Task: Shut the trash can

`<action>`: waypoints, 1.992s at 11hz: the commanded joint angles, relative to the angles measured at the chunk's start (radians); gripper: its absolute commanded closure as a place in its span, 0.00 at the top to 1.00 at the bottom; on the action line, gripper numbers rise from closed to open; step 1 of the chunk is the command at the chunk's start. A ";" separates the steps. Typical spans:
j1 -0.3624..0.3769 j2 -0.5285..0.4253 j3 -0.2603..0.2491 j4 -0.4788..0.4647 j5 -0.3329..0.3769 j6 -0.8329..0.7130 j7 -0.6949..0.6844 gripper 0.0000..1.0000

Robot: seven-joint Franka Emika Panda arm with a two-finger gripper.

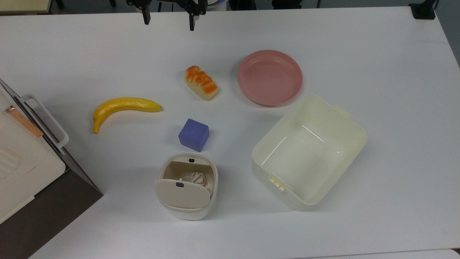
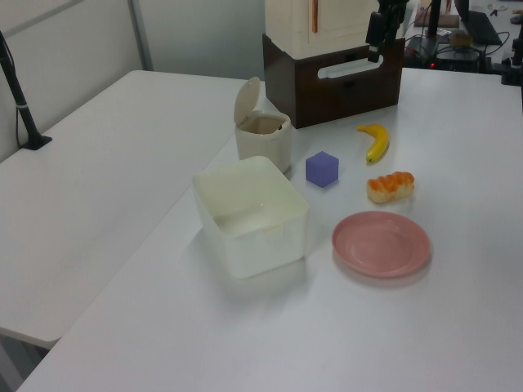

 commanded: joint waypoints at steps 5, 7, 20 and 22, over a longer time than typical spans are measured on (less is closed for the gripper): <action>0.014 -0.005 -0.023 -0.007 0.036 -0.017 -0.020 1.00; 0.013 -0.005 -0.024 0.006 0.037 -0.057 -0.036 1.00; 0.056 0.241 -0.013 0.077 -0.289 0.522 0.609 0.00; 0.050 0.359 -0.016 0.219 -0.348 0.530 0.889 0.00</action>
